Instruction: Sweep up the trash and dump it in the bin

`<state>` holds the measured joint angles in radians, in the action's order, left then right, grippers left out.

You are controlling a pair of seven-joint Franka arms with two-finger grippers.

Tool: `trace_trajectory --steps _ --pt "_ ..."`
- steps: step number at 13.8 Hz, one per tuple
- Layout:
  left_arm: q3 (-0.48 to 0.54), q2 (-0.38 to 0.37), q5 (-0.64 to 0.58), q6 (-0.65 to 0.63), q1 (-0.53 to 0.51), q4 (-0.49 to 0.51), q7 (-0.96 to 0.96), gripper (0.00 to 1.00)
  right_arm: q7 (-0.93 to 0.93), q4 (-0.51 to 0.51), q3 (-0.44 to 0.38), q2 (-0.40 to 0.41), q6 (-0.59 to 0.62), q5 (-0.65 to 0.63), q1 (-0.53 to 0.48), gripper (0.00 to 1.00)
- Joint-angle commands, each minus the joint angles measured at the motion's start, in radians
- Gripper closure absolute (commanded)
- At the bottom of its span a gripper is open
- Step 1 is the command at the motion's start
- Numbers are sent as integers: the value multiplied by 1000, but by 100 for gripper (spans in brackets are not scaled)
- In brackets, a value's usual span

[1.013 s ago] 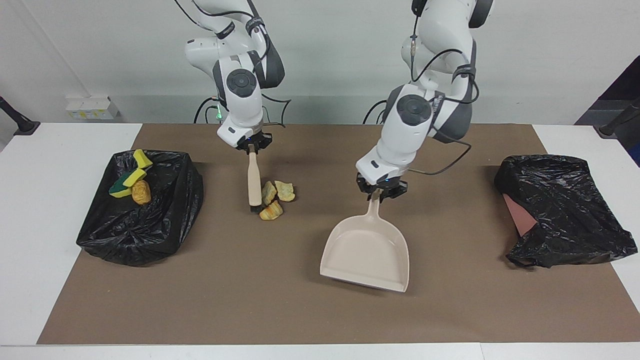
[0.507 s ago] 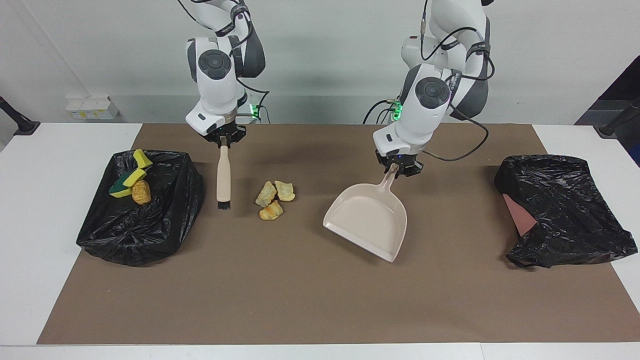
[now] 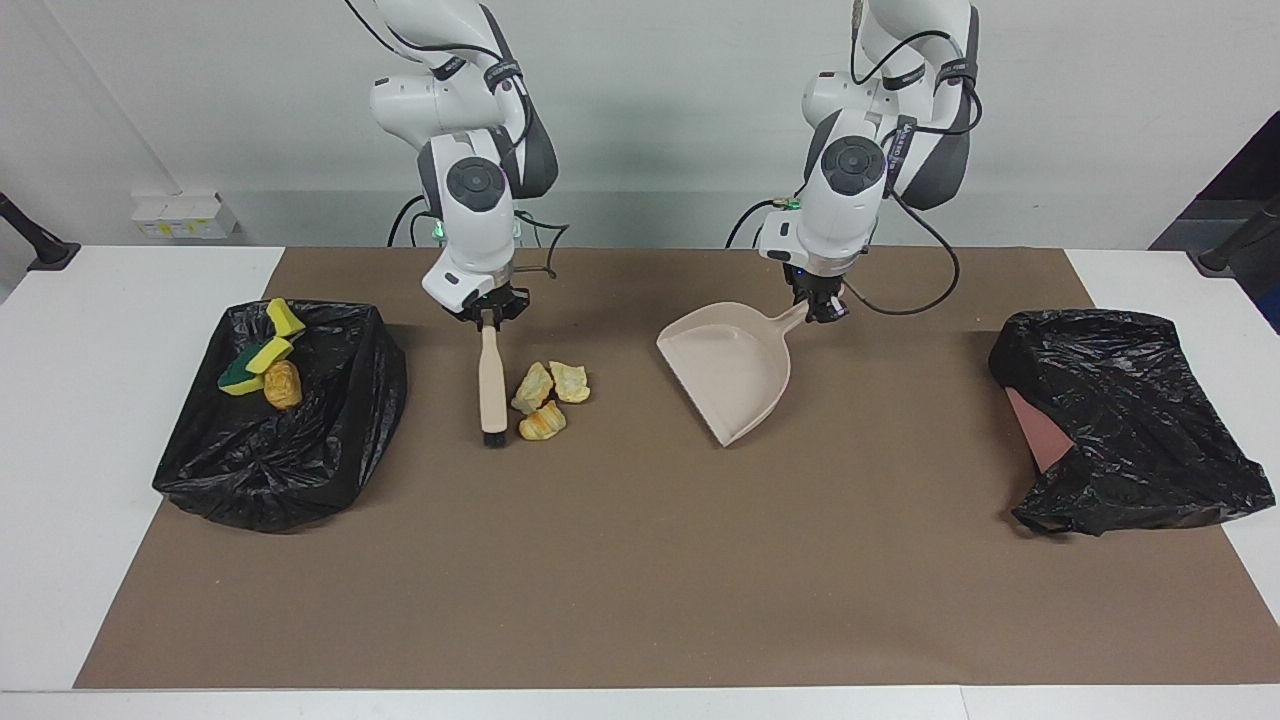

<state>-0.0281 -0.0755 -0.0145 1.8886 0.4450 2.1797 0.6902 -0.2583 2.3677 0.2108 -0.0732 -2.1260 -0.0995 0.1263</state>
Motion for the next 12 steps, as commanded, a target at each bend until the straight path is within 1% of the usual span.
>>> trace_trajectory --steps 1,2,3,5,7,9,12 --pt "7 6 -25 40 50 20 23 100 -19 -22 6 55 -51 18 36 100" --pt "7 8 -45 47 54 17 31 100 -21 -25 4 59 -61 77 79 100" --pt "7 11 -57 59 63 18 38 100 -13 -28 4 59 -65 149 99 100" --pt "7 23 -59 69 74 20 38 100 16 -42 6 61 -60 240 136 100" --pt "7 46 -58 96 105 31 31 100 75 -50 6 62 -54 366 154 100" --pt "7 57 -58 135 109 38 32 100 111 -73 7 69 -45 527 179 100" --pt "5 65 -58 223 101 48 42 100 172 -108 7 82 -42 674 194 100"
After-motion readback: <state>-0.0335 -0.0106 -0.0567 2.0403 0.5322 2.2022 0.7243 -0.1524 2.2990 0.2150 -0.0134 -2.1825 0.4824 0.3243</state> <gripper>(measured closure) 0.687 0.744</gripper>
